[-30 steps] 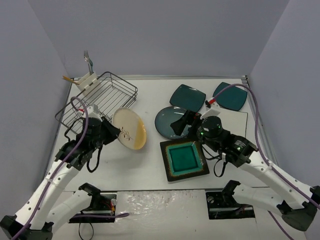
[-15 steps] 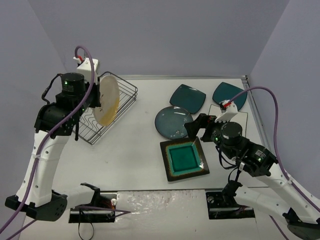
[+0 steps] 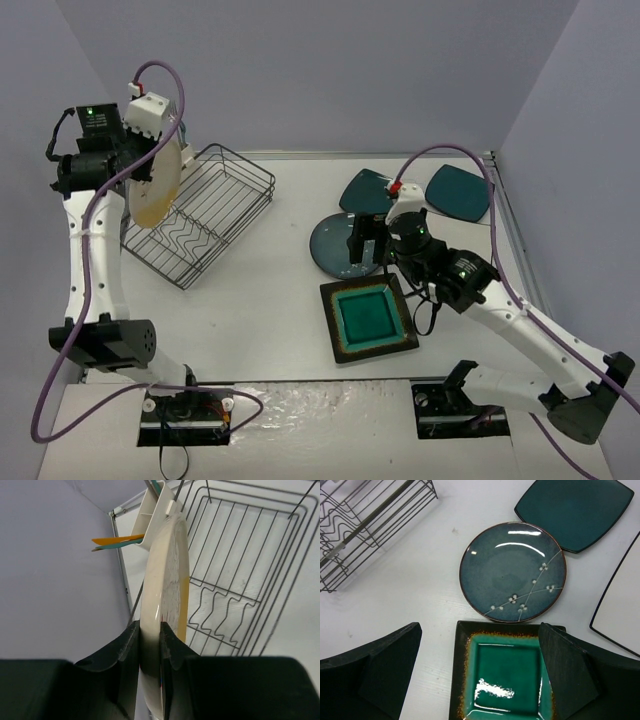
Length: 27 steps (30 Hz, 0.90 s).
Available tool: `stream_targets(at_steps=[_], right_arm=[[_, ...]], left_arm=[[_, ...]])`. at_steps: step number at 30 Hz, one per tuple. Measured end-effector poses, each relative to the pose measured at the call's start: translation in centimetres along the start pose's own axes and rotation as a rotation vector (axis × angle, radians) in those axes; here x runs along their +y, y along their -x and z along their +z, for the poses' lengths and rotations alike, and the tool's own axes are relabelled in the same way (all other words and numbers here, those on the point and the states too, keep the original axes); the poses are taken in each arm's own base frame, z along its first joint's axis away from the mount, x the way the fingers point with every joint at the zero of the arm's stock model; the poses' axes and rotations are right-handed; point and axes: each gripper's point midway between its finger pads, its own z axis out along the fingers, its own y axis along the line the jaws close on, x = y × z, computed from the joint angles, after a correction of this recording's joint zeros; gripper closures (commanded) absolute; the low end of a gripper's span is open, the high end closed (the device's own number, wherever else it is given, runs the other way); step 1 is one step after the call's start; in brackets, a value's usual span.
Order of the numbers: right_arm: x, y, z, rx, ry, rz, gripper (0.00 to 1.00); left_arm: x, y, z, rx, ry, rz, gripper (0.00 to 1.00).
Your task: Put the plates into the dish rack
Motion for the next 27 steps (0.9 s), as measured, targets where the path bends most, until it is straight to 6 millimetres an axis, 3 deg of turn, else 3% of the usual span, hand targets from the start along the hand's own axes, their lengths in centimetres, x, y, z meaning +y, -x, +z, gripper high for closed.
stream_targets(at_steps=[5, 12, 22, 27], right_arm=[[-0.5, -1.1, 2.4, 0.066, -0.008, -0.028, 0.0], [-1.0, -1.9, 4.3, 0.125, 0.017, -0.011, 0.0], [-2.0, -2.5, 5.4, 0.152, 0.038, 0.027, 0.0], [-2.7, -2.5, 5.7, 0.158, 0.043, 0.044, 0.0]], left_arm=[[1.8, -1.8, 3.1, 0.053, -0.026, 0.069, 1.0], [2.6, -2.3, 6.0, 0.073, -0.044, 0.158, 1.0], [2.6, -4.1, 10.4, 0.124, -0.078, 0.216, 1.0], [2.2, -4.6, 11.4, 0.129, -0.104, 0.23, 1.0]])
